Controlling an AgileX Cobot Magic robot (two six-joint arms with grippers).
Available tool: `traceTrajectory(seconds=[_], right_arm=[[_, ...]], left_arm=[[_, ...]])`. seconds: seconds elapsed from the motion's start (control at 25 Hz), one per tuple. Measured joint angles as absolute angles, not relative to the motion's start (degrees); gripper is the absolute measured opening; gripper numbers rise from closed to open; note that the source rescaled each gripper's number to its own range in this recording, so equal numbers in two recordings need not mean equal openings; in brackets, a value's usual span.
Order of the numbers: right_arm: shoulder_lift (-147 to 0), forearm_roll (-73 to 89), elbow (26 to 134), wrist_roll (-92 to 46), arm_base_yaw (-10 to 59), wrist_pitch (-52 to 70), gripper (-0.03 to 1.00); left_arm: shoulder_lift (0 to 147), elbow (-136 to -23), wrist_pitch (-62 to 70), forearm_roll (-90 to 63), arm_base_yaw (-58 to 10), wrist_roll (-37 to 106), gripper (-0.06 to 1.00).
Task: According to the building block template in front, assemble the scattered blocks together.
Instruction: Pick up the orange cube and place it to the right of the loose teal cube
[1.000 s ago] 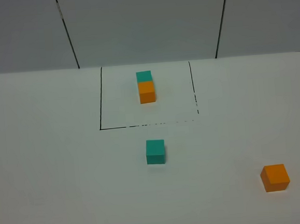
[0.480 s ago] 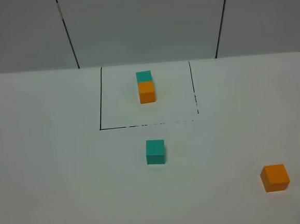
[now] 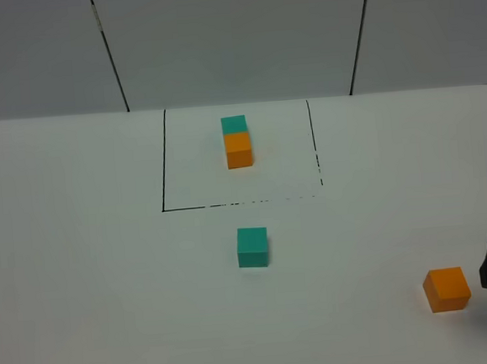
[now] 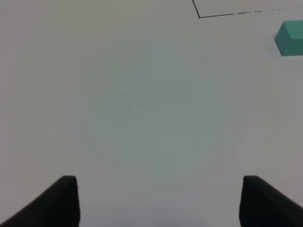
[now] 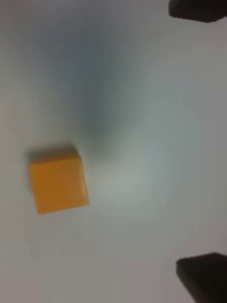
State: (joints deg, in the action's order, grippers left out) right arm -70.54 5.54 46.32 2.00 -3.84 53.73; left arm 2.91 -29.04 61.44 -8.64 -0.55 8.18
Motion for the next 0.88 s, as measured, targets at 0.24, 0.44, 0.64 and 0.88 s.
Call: traceTrajectory(seconds=[0.24, 0.44, 0.64, 0.88], right_arm=[[-79.44, 5.59, 47.84, 1.84, -3.74, 50.81, 0.97], [-84.27, 5.59, 48.75, 1.86, -0.07, 47.59, 0.97], [-89.23, 4.01, 49.94, 2.66, 5.81, 42.23, 0.97], [-94.63, 0.0, 50.11, 5.24, 6.69, 38.85, 0.96]], left_arm=[[2.91, -29.04, 61.44, -8.64, -0.55, 8.18, 0.5], [2.91, -29.04, 61.44, -8.64, -0.55, 8.18, 0.5], [2.91, -29.04, 61.44, -8.64, -0.55, 8.18, 0.5], [2.91, -29.04, 61.44, -8.64, -0.55, 8.18, 0.5]])
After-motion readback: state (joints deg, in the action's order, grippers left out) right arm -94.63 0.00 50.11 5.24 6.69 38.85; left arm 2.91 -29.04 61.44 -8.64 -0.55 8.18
